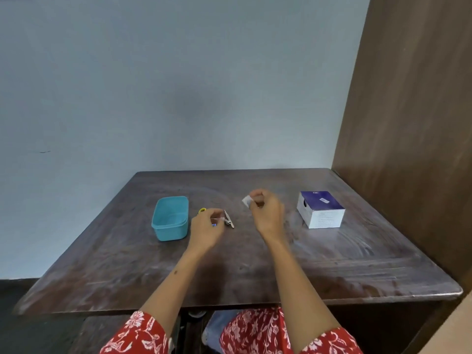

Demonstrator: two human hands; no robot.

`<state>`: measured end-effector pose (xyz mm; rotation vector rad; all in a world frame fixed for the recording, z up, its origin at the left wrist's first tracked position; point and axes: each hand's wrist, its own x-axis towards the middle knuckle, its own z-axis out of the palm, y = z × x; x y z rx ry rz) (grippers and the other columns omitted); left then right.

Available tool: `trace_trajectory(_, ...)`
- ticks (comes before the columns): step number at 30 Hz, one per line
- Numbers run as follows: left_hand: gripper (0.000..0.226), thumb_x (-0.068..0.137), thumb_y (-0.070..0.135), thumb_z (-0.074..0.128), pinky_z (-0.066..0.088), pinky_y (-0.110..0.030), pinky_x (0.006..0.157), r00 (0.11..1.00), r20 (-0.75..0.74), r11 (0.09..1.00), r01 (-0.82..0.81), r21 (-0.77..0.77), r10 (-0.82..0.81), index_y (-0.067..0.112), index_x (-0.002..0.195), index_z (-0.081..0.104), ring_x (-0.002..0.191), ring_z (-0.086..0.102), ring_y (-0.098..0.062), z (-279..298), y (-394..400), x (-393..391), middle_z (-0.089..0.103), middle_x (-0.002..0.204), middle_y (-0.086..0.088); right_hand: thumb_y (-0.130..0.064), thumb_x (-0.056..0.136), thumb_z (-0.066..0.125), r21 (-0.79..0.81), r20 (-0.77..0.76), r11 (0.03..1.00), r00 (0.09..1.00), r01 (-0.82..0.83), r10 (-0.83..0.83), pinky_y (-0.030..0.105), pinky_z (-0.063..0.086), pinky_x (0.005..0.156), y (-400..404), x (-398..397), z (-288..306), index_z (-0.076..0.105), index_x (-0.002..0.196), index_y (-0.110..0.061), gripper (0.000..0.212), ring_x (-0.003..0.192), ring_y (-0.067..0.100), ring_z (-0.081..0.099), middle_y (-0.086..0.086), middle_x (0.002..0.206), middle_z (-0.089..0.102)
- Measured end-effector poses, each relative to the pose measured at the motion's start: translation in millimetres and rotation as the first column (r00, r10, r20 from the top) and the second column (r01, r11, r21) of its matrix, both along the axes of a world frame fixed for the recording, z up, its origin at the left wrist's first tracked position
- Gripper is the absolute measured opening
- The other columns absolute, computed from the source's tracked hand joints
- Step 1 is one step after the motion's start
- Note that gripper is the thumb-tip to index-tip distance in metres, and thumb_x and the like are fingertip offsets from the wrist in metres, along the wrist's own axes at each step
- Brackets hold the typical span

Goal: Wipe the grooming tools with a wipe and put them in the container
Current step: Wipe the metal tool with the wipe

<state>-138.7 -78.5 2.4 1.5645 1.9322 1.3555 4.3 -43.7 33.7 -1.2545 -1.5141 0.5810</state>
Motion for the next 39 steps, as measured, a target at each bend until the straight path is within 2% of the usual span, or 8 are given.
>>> trace_trajectory(4,0.024,0.085,0.006,0.057,0.042,-0.016,0.077,1.0,0.008,1.0,-0.021,-0.001,0.021,0.008,0.107,0.068,0.088,0.063,-0.013,-15.7,18.8,-5.6,0.069,0.1,-0.001,-0.001,0.078,0.058,-0.049,0.022,0.999,1.0,0.0,0.001,0.028,0.048,0.07,26.1,-17.6,-22.1,0.063,0.081,-0.02,0.02,0.078,0.019,0.065,-0.01,0.072,0.065)
trace_trajectory(9,0.025,0.086,0.002,0.054,0.041,-0.012,0.079,0.999,0.042,0.997,-0.005,0.082,0.002,0.009,0.106,0.068,0.092,0.063,-0.011,-30.1,46.0,-5.1,0.069,0.1,-0.002,0.0,0.082,0.056,-0.079,0.109,0.995,0.992,-0.053,0.062,0.027,0.048,0.083,56.2,-32.1,-45.0,0.075,0.091,-0.01,0.023,0.092,0.02,0.068,0.005,0.095,0.074)
trace_trajectory(14,0.03,0.086,-0.002,0.052,0.041,-0.001,0.076,0.995,0.098,0.98,-0.027,0.198,0.008,0.009,0.111,0.064,0.094,0.061,-0.008,-34.9,76.8,-6.9,0.069,0.105,-0.001,-0.016,0.082,0.058,-0.115,0.284,0.984,0.945,-0.134,0.162,0.033,0.048,0.078,79.0,-44.6,-63.1,0.073,0.086,-0.01,0.017,0.092,0.029,0.065,0.011,0.089,0.072)
trace_trajectory(18,0.035,0.086,-0.004,0.051,0.045,-0.004,0.08,0.983,0.183,0.961,-0.025,0.277,-0.027,0.011,0.117,0.06,0.095,0.06,0.002,-35.2,92.2,-8.2,0.066,0.104,0.003,-0.024,0.084,0.064,-0.124,0.354,0.985,0.921,-0.124,0.161,0.039,0.049,0.085,88.4,-54.2,-72.0,0.069,0.102,-0.007,0.025,0.099,0.028,0.063,0.012,0.104,0.069)
trace_trajectory(29,0.035,0.078,0.01,0.049,0.047,-0.011,0.084,0.975,0.218,0.924,-0.037,0.38,-0.051,0.01,0.11,0.062,0.098,0.062,0.0,-56.5,101.0,-5.0,0.066,0.101,0.005,-0.017,0.075,0.067,-0.105,0.311,0.988,0.94,-0.114,0.141,0.04,0.052,0.071,105.9,-65.0,-89.5,0.069,0.086,-0.004,0.017,0.081,0.028,0.065,0.012,0.084,0.07)
trace_trajectory(32,0.036,0.076,0.012,0.052,0.046,-0.008,0.082,0.972,0.23,0.927,-0.045,0.373,-0.045,0.007,0.111,0.062,0.095,0.062,0.002,-56.5,99.8,-1.0,0.066,0.101,0.002,-0.013,0.072,0.07,-0.091,0.164,0.991,0.98,-0.094,0.108,0.036,0.053,0.07,104.7,-60.2,-95.3,0.071,0.081,-0.006,0.011,0.075,0.02,0.066,0.006,0.078,0.071)
trace_trajectory(35,0.034,0.077,0.011,0.055,0.046,-0.007,0.082,0.969,0.244,0.933,-0.058,0.356,-0.033,0.008,0.11,0.062,0.094,0.063,-0.003,-55.6,101.0,5.1,0.066,0.103,-0.001,-0.011,0.071,0.076,-0.159,-0.113,0.986,0.993,-0.048,0.031,0.008,0.048,0.072,102.9,-48.0,-90.7,0.073,0.095,-0.01,0.024,0.078,0.006,0.065,0.002,0.089,0.073)
trace_trajectory(39,0.037,0.075,0.01,0.06,0.05,-0.014,0.084,0.973,0.226,0.946,-0.024,0.322,-0.053,0.013,0.112,0.061,0.097,0.064,-0.008,-54.5,105.6,20.1,0.066,0.105,0.001,-0.006,0.071,0.075,-0.216,-0.397,0.975,0.916,-0.043,-0.047,0.025,0.056,0.078,105.6,-39.0,-88.2,0.072,0.097,-0.013,0.027,0.079,0.006,0.067,0.004,0.091,0.073)
